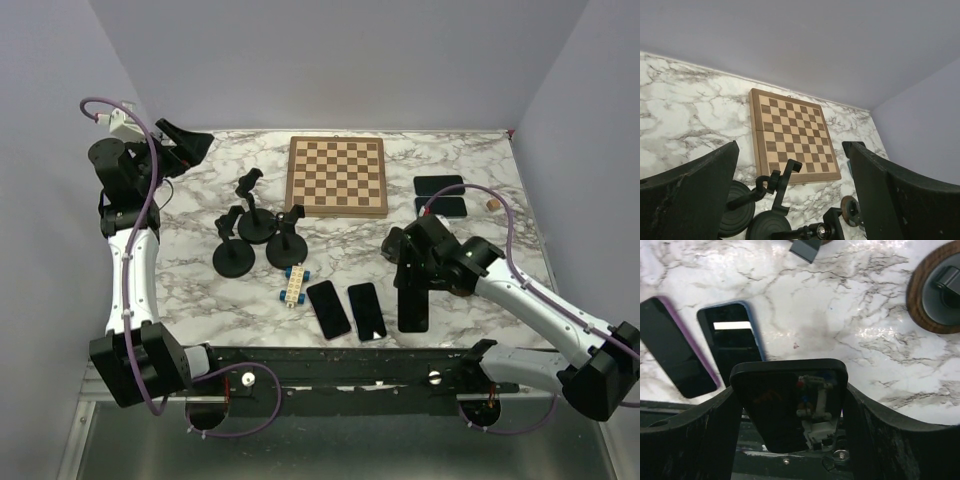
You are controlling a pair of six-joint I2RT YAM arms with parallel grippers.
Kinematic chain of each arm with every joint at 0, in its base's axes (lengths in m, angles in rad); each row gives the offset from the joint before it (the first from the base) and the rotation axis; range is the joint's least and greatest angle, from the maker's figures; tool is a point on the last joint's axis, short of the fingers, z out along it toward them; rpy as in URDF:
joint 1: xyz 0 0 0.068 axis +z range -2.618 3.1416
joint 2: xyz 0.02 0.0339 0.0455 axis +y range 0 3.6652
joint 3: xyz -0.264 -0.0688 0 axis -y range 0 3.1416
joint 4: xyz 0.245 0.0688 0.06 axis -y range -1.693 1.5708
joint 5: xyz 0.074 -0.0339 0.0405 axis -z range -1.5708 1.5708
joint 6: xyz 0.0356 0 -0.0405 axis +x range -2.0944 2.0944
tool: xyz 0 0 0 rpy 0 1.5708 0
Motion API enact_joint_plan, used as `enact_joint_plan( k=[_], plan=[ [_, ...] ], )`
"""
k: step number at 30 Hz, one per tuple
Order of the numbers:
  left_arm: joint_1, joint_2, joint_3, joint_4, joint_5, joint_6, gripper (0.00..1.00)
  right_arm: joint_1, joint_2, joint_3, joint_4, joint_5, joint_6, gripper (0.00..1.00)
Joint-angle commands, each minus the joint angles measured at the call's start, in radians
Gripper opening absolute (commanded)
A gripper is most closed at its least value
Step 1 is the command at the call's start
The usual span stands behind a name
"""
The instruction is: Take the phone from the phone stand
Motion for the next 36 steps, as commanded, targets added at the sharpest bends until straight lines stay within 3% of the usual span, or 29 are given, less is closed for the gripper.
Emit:
enact_joint_plan(
  k=[1,18,31,33,36],
  plan=[
    [0.047,0.059,-0.016,0.120,0.133,-0.125,0.99,-0.004,0.038,-0.008,-0.020,0.113,0.064,0.01],
    [0.096,0.129,-0.039,0.224,0.203,-0.243,0.99,-0.002,0.314,-0.022,0.033,0.166,0.110,0.01],
    [0.103,0.138,-0.047,0.255,0.218,-0.269,0.99,0.008,0.433,-0.058,0.172,0.083,0.082,0.01],
    [0.106,0.138,-0.049,0.259,0.218,-0.271,0.99,0.010,0.445,-0.061,0.175,0.091,0.084,0.02],
    [0.108,0.141,-0.050,0.264,0.220,-0.277,0.98,0.016,0.451,-0.069,0.187,0.083,0.084,0.11]
  ],
)
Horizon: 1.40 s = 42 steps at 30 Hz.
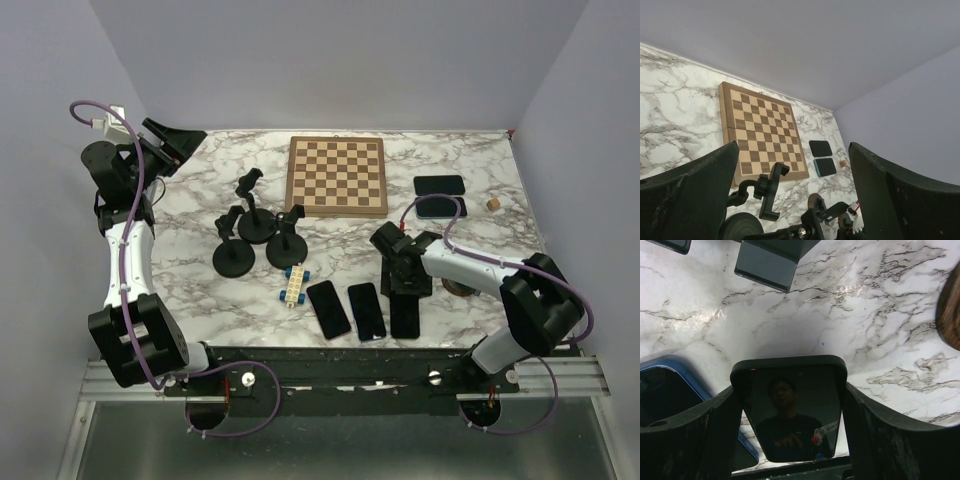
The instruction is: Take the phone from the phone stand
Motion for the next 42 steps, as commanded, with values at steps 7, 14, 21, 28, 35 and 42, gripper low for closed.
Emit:
enact_joint_plan(
  k=[7,14,21,28,35,42],
  plan=[
    [0.014,0.011,-0.022,0.063,0.037,-0.034,0.99,0.020,0.016,-0.024,0.062,-0.037,-0.007,0.28],
    [0.016,0.015,-0.022,0.065,0.038,-0.036,0.99,0.034,0.005,-0.008,0.053,-0.029,-0.010,0.49],
    [0.019,0.018,-0.025,0.071,0.040,-0.043,0.99,0.036,-0.039,-0.004,0.031,-0.009,-0.017,0.70],
    [0.021,0.023,-0.026,0.076,0.041,-0.044,0.99,0.040,-0.127,-0.014,0.057,-0.030,-0.037,0.85],
    [0.021,0.028,-0.025,0.077,0.045,-0.047,0.99,0.041,-0.128,-0.008,0.044,-0.027,-0.033,1.00],
    [0.021,0.030,-0.025,0.079,0.045,-0.047,0.98,0.051,-0.262,0.003,0.074,-0.020,-0.045,1.00]
  ],
)
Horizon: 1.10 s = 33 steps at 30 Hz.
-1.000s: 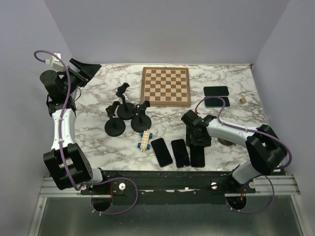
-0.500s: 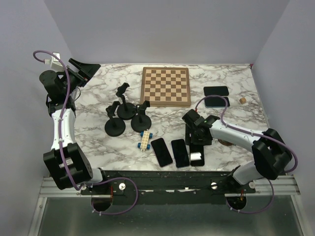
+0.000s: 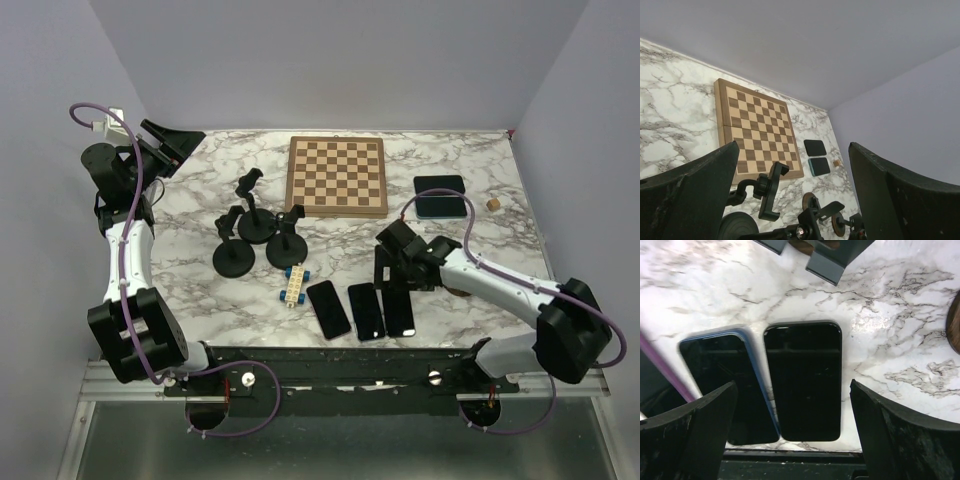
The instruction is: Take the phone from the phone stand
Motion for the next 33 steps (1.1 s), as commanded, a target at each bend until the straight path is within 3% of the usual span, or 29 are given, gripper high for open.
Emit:
enact_joint_plan(
  k=[1,18,25,33],
  plan=[
    [0.008,0.007,-0.010,0.031,0.022,-0.005,0.99,0.010,-0.138,0.019,0.038,0.012,-0.016,1.00],
    [0.008,0.000,-0.015,0.039,0.021,-0.005,0.98,0.009,-0.857,0.092,0.206,0.157,-0.209,1.00],
    [0.008,0.000,-0.014,0.031,0.019,0.005,0.99,0.010,-0.967,0.161,0.184,0.198,-0.248,1.00],
    [0.008,0.005,-0.012,0.025,0.017,0.012,0.99,0.010,-1.060,0.118,0.236,0.202,-0.263,1.00]
  ],
)
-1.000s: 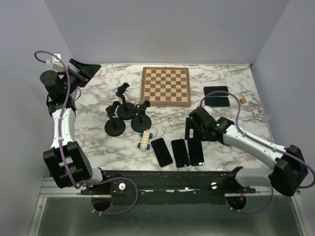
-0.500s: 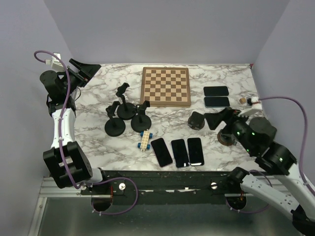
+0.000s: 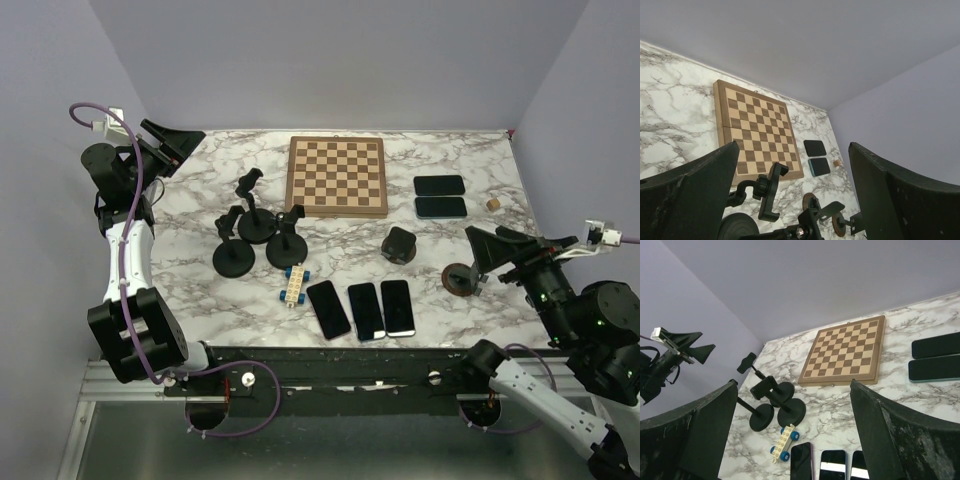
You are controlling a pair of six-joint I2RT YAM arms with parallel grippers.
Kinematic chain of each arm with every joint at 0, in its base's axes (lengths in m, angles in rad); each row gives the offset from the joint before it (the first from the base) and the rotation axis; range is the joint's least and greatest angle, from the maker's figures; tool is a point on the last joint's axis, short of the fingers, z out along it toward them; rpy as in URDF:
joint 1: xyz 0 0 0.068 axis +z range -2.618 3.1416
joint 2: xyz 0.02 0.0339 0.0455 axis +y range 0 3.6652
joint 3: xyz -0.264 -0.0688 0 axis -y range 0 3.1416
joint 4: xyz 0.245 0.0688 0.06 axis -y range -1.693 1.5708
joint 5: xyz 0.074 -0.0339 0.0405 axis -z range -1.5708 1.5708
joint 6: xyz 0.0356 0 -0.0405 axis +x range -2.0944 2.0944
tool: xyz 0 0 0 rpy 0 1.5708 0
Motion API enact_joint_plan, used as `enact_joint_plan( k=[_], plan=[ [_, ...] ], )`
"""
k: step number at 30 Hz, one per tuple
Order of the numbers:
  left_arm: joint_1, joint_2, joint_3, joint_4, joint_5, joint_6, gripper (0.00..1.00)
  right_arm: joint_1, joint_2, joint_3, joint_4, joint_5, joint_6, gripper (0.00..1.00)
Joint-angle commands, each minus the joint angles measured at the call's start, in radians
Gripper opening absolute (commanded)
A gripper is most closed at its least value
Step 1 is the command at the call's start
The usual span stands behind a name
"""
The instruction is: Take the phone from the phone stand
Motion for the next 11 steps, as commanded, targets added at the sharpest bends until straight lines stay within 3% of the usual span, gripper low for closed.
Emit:
enact_joint_plan(
  k=[1,11],
  plan=[
    [0.008,0.004,-0.011,0.011,0.014,0.015,0.99,0.006,-0.048,-0.029,0.044,0.030,-0.028,1.00],
    [0.006,0.009,-0.011,0.011,0.015,0.013,0.99,0.006,-0.074,-0.038,0.055,0.042,-0.045,1.00]
  ],
)
